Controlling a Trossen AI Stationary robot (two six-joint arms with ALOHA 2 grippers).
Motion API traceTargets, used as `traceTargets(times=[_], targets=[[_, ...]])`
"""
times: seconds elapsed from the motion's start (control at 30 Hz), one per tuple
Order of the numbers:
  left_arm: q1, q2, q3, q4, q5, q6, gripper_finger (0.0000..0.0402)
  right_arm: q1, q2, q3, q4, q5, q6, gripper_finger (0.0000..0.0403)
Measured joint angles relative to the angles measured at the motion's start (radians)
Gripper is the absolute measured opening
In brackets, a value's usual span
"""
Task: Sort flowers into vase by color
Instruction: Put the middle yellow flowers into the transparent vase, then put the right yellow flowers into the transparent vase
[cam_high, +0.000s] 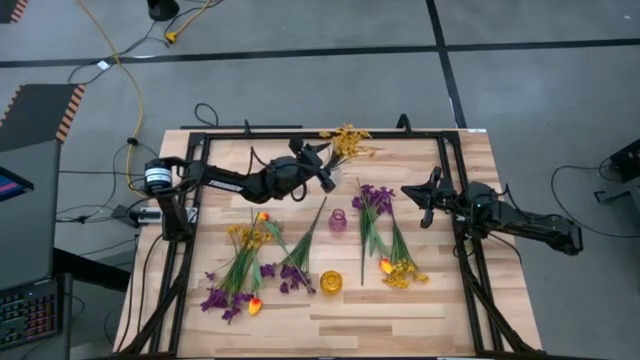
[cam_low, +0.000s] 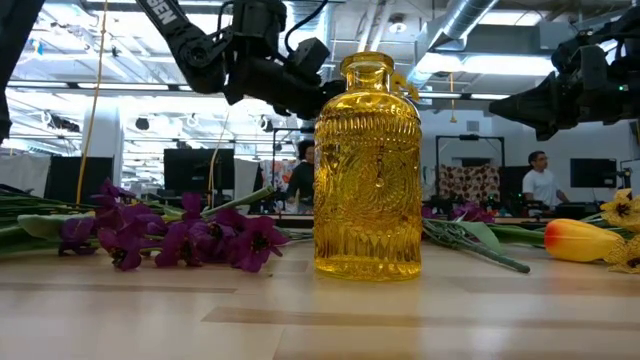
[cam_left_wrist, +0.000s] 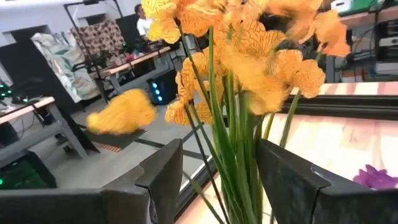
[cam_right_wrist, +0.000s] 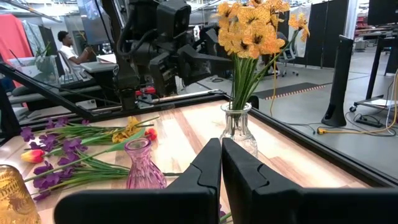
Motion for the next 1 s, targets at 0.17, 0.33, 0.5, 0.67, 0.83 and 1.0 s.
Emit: traceTargets(times=[0.17,0.33,0.5,0.67,0.83,1.0], targets=[[-0.011,-0.055,0.000,-0.075,0.000,-0.059,0.0191,0.000,0.000,0.000,0.000,0.000,0.000,0.0043],[-0.019,-0.139,0.000,-0.243,0.001,-0.130,0.0191,0.000,0.000,0.000,0.000,0.000,0.000,0.0051],[-0.045,-0.247,0.000,-0.474,0.021,-0.143,0.0191,0.000,0.000,0.000,0.000,-0.002,0.000,0.0080],[-0.074,-0.361,0.000,-0.646,0.110,-0.149,0.0191,0.000,0.000,0.004,-0.008,-0.002,-0.004,0.0137],[-0.100,-0.469,0.000,-0.780,0.141,-0.170,0.0191,0.002,0.001,0.032,-0.047,-0.005,-0.001,0.0214],[-0.124,-0.556,0.000,-0.907,0.144,-0.200,0.0191,0.002,0.000,0.066,-0.047,-0.040,-0.003,0.0273]])
